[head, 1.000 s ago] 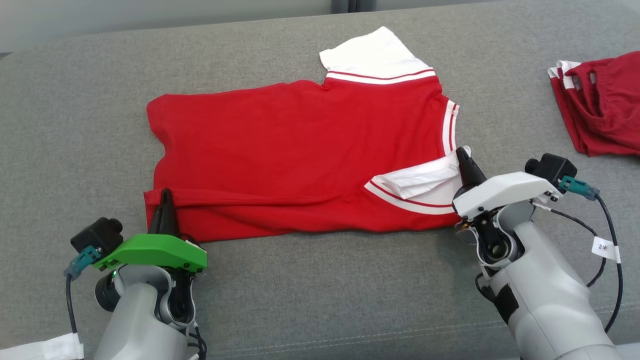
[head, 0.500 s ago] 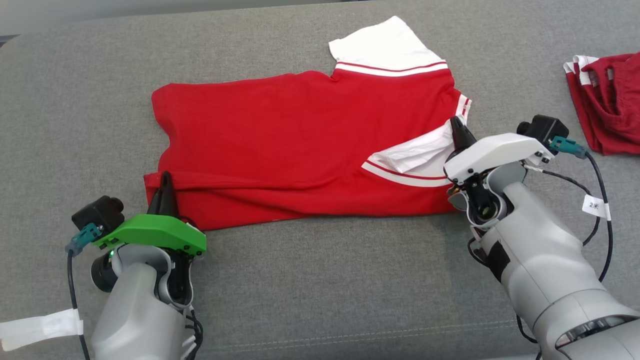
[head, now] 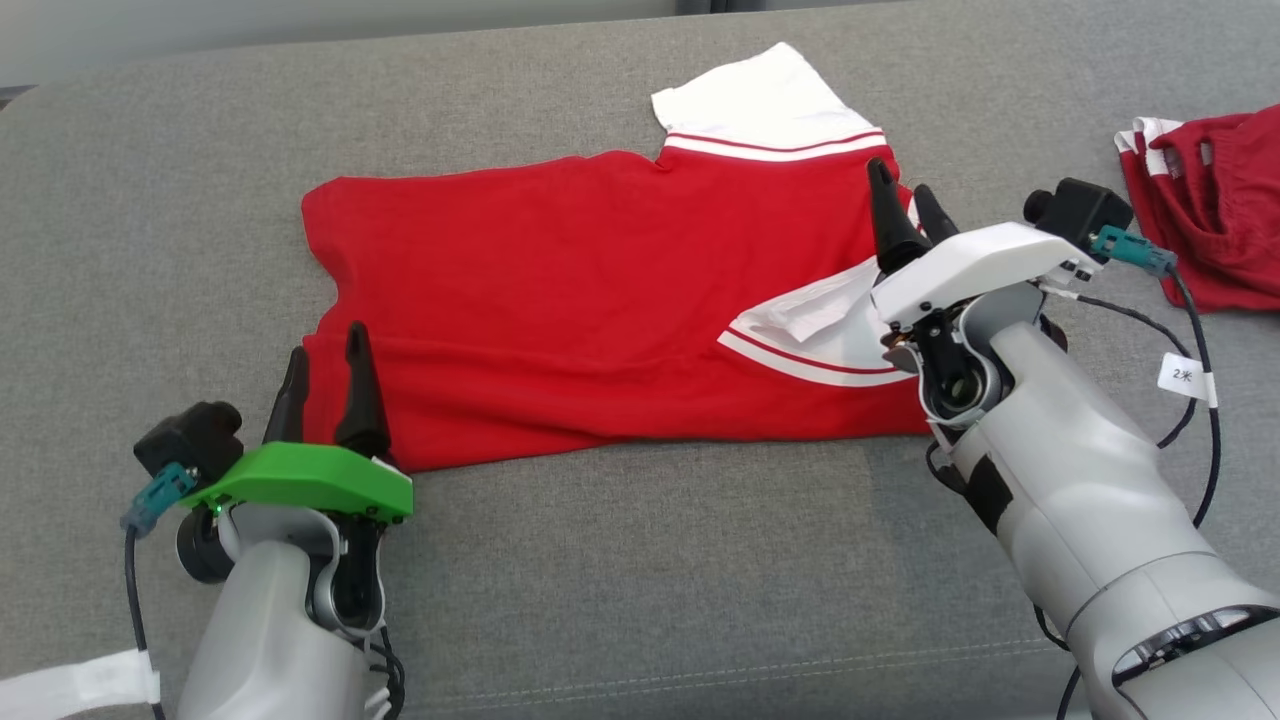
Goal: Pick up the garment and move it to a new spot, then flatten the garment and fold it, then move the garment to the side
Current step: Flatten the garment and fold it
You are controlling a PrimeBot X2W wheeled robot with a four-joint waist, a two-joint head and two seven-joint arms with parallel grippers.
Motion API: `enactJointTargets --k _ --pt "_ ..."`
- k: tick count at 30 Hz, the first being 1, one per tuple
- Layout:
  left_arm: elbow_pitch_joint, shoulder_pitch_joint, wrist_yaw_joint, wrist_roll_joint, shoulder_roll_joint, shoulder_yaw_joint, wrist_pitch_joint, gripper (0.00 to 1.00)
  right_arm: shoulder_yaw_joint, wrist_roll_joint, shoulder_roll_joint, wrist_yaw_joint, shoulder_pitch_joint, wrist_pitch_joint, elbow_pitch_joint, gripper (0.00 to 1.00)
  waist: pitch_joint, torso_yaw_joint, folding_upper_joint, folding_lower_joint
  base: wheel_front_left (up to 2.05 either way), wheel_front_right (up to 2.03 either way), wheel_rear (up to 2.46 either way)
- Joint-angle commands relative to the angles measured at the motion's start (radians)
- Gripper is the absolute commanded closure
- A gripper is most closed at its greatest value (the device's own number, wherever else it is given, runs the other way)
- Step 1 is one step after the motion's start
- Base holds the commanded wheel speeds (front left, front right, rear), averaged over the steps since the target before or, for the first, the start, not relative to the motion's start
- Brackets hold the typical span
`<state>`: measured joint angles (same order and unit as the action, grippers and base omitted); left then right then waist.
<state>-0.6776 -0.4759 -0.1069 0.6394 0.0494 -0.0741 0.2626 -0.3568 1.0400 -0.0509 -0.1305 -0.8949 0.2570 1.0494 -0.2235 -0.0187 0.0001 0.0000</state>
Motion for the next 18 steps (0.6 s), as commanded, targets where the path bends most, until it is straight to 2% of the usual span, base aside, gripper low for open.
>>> enactJointTargets --k 1,9,18 --pt "0.027 0.038 -0.007 -0.005 0.003 0.002 0.002 0.0 0.012 -0.016 -0.018 0.0 0.007 0.008 -0.028 0.0 0.012 -0.007 -0.0001 0.0 0.0 0.0 0.0" --pt "0.098 0.205 0.002 0.028 0.003 0.019 -0.004 0.0 0.132 -0.128 -0.073 0.0 0.173 0.008 -0.23 0.0 0.055 -0.017 -0.0001 0.0 0.0 0.0 0.0" --pt "0.12 0.296 0.03 0.149 0.003 0.013 -0.074 0.0 0.229 -0.238 -0.056 0.0 0.416 0.008 -0.4 0.0 0.078 -0.025 -0.0001 0.0 0.0 0.0 0.0"
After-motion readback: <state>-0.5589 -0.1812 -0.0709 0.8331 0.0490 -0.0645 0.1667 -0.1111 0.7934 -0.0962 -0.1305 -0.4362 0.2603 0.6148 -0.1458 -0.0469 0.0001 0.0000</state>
